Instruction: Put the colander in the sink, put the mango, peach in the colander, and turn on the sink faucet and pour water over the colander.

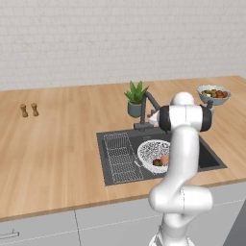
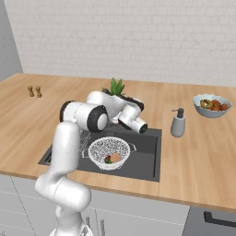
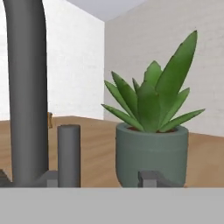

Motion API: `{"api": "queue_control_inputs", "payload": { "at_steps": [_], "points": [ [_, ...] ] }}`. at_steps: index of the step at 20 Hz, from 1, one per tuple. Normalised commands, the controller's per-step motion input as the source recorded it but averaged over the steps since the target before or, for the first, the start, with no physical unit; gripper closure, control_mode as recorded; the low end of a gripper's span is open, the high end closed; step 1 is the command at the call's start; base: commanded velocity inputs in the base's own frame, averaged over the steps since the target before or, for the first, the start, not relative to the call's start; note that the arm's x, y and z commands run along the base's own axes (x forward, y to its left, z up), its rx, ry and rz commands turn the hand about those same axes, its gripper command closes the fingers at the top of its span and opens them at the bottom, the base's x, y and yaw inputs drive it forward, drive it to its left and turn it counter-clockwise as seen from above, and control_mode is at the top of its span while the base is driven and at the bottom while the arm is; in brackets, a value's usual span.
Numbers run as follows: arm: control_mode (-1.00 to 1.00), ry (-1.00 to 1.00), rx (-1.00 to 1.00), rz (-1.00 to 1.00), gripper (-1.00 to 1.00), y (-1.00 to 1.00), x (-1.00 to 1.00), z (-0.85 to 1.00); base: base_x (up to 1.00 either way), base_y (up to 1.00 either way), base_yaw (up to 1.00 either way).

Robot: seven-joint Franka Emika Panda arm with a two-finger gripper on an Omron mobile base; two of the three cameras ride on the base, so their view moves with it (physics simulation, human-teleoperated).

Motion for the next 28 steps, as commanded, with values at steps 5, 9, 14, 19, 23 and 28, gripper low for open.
{"api": "queue_control_inputs", "payload": {
  "at_steps": [5, 9, 14, 19, 23, 28],
  "points": [
    [-1.0, 0.0, 0.0, -0.17, 1.0, -0.34, 0.01, 0.0, 0.0, 0.0, 0.0],
    [-1.0, 0.0, 0.04, -0.14, 1.0, -0.76, 0.03, 0.0, 0.0, 0.0, 0.0],
    [-1.0, 0.0, 0.09, -0.16, 1.0, -0.99, 0.1, 0.0, 0.0, 0.0, 0.0],
    [-1.0, 0.0, 0.11, -0.15, 1.0, -1.0, 0.14, 0.0, 0.0, 0.0, 0.0],
    [-1.0, 0.0, 0.12, -0.11, 1.0, -1.0, 0.16, -0.01, 0.0, 0.0, 0.0],
    [-1.0, 0.0, 0.15, -0.08, 1.0, -1.0, 0.09, -0.07, 0.0, 0.0, 0.0]
  ]
}}
